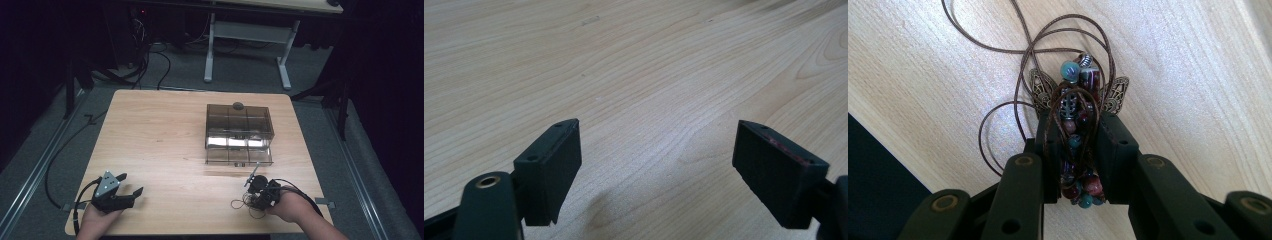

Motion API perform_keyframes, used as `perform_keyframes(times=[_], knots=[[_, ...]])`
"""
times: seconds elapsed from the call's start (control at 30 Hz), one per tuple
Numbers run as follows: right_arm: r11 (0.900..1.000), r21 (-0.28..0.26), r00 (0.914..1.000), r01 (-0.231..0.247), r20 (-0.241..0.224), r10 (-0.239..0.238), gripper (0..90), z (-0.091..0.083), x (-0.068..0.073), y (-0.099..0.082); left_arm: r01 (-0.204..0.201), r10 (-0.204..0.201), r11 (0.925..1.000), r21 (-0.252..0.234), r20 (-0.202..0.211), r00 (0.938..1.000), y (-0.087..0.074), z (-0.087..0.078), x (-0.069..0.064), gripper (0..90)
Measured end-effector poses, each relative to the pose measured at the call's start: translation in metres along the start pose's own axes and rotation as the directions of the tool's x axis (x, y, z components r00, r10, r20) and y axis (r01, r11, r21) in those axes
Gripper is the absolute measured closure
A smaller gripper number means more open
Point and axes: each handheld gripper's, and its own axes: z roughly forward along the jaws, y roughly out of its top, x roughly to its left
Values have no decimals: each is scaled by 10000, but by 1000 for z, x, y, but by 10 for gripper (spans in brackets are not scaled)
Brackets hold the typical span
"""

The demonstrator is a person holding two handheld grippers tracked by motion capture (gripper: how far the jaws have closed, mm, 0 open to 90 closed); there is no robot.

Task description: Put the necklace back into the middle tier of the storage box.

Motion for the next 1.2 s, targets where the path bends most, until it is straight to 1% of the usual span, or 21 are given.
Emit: perform_keyframes(times=[0.13,0.2,0.23,0.27,0.3,0.5,0.63,0.7,0.73,0.8,0.9,0.93,0.97,1.03,1.07,1.13,1.17,1.2], knots=[[10000,-27,9999,-2,101,2,753,0,2,0,-5,5,10000,-16,3,10000,0,0,0,202],[10000,22,10000,-60,49,60,753,-1,2,0,-3,3,10000,-10,6,10000,0,0,0,202],[9999,24,9999,-113,116,113,754,-2,1,1,-2,2,10000,-32,3,10000,0,0,0,202],[9998,-37,9997,-217,89,217,753,-4,-1,1,-13,13,10000,-38,-6,10000,0,0,0,202],[9996,-59,9996,-268,-36,267,753,-7,-2,1,-7,7,10000,-39,-3,10000,0,0,0,202],[9984,-328,9990,-454,-43,453,753,-26,-12,-1,-19,19,10000,1,22,10000,0,0,0,202],[9980,-359,9986,-514,66,516,753,-37,-16,-1,0,0,10000,-19,22,10000,0,0,0,202],[9980,-355,9986,-525,74,528,752,-39,-17,-1,-19,19,10000,-23,18,10000,0,0,0,203],[9974,-379,9981,-605,104,610,752,-44,-19,0,-6,6,10000,-3,32,10000,0,0,0,202],[9974,-416,9981,-587,148,594,752,-48,-21,0,-14,14,10000,-11,26,10000,0,0,0,203],[9972,-433,9980,-610,110,615,752,-53,-23,1,-14,14,10000,-9,25,10000,0,0,0,203],[9971,-443,9980,-613,153,620,752,-58,-26,2,-10,10,10000,-7,24,10000,0,0,0,203],[9970,-448,9978,-638,138,645,752,-61,-27,3,-9,9,10000,-32,18,10000,0,0,0,202],[9955,-498,9966,-802,135,810,752,-67,-30,4,-11,12,10000,-34,23,10000,0,0,0,203],[9956,-501,9967,-787,143,795,752,-69,-31,5,-11,11,10000,-32,26,10000,0,0,0,203],[9937,-521,9949,-992,127,1000,752,-74,-34,7,-7,7,10000,-35,26,10000,0,0,0,203],[9937,-583,9952,-954,179,966,752,-77,-37,8,-6,6,10000,-41,22,10000,0,0,0,202],[9916,-608,9932,-1137,164,1149,752,-79,-37,8,-8,8,10000,-38,24,10000,0,0,0,203]])
